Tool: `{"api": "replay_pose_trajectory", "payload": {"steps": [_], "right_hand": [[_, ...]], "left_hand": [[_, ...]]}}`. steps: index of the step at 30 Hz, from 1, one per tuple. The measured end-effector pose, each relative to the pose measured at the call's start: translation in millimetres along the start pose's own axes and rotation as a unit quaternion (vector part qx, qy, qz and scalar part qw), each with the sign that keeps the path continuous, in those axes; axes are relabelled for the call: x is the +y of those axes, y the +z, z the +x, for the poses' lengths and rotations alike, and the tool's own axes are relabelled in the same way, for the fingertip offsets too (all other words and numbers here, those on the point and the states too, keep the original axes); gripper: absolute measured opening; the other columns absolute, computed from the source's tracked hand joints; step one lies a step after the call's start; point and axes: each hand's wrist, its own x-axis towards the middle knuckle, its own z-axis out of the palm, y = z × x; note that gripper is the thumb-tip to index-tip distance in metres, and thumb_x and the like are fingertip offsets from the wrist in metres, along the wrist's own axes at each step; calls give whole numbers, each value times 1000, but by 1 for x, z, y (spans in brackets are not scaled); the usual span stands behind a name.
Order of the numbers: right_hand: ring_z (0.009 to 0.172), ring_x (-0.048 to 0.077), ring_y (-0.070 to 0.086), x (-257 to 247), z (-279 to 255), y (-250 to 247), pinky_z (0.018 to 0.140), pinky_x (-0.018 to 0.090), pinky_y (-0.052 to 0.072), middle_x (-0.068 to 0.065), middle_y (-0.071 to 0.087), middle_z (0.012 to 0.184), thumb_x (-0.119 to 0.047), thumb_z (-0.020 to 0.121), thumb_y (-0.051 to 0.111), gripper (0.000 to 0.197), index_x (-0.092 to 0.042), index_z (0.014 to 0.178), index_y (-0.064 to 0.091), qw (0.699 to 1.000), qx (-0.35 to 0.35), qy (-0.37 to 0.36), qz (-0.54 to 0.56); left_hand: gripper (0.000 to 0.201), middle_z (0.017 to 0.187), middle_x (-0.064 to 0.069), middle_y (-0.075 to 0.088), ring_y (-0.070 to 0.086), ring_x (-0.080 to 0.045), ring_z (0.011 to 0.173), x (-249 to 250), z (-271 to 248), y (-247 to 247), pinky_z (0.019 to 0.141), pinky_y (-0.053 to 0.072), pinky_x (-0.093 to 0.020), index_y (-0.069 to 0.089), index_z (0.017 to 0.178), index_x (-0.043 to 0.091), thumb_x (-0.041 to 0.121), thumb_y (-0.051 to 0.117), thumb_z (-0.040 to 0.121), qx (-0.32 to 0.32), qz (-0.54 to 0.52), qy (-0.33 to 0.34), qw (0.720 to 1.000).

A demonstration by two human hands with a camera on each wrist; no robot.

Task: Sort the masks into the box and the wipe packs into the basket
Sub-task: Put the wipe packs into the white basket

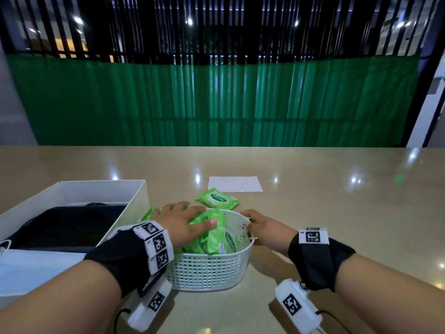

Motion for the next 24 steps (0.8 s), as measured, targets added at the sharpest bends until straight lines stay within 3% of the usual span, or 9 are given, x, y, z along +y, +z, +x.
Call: {"api": "replay_pose_trajectory", "payload": {"steps": [2, 4, 7, 9, 11, 15, 20, 24], "right_hand": [[83, 19, 61, -11, -4, -7, 66, 25, 56, 5, 61, 100, -19, 101, 32, 27, -14, 116, 54, 999, -27, 25, 11], [73, 16, 58, -20, 0, -18, 58, 24, 53, 2, 61, 91, -22, 101, 33, 27, -12, 105, 58, 999, -38, 37, -5], [85, 18, 58, -23, 27, -39, 75, 30, 48, 0, 61, 94, -33, 100, 39, 27, -16, 99, 60, 983, 2, 7, -186], [100, 21, 57, -21, 49, -50, 85, 30, 44, 1, 62, 107, -34, 98, 44, 26, -17, 105, 62, 944, 20, -15, -330], [109, 21, 56, -19, 70, -52, 90, 30, 43, 1, 61, 121, -31, 96, 47, 26, -19, 115, 61, 916, 5, -22, -400], [126, 22, 46, -17, 104, -41, 102, 32, 38, 2, 46, 141, -28, 93, 54, 40, -26, 132, 50, 887, -21, -47, -460], [139, 26, 32, -13, 137, -21, 110, 41, 28, 1, 24, 155, -40, 91, 58, 63, -37, 146, 28, 863, -73, -49, -498], [142, 29, 24, -12, 160, -8, 112, 43, 27, 0, 4, 159, -45, 90, 57, 71, -42, 148, 17, 860, -95, -34, -501]], "left_hand": [[113, 156, 8, 17, 11, -19, 145, -4, -1, 8, 115, 3, -56, 22, 139, 56, 100, -2, 38, 2, -30, -2, 1000], [127, 156, 9, 17, 9, -17, 145, -4, 0, 12, 113, 0, -59, 22, 137, 59, 101, -12, 22, 2, -41, 3, 999], [130, 156, 9, 16, 10, -16, 145, -4, 0, 12, 113, -2, -60, 20, 136, 62, 101, -13, 16, -4, -54, 8, 999], [125, 157, 9, 14, 9, -16, 146, -4, -1, 11, 113, -3, -61, 17, 136, 62, 103, -3, 20, -10, -49, 9, 999], [117, 158, 6, 13, 8, -17, 146, -3, -2, 13, 113, -4, -59, 14, 137, 62, 101, 6, 27, -14, -44, 1, 999], [90, 158, 3, 12, 6, -17, 146, -2, -3, 12, 113, -6, -57, 13, 138, 61, 94, 20, 55, -17, -43, -18, 999], [100, 158, 4, 12, 6, -16, 146, -3, -1, 17, 113, -7, -56, 11, 137, 62, 92, 8, 42, -10, -46, -9, 999], [92, 158, 5, 9, 3, -16, 146, -4, 1, 19, 113, -8, -58, 9, 138, 62, 98, 19, 53, -12, -42, -10, 999]]}}
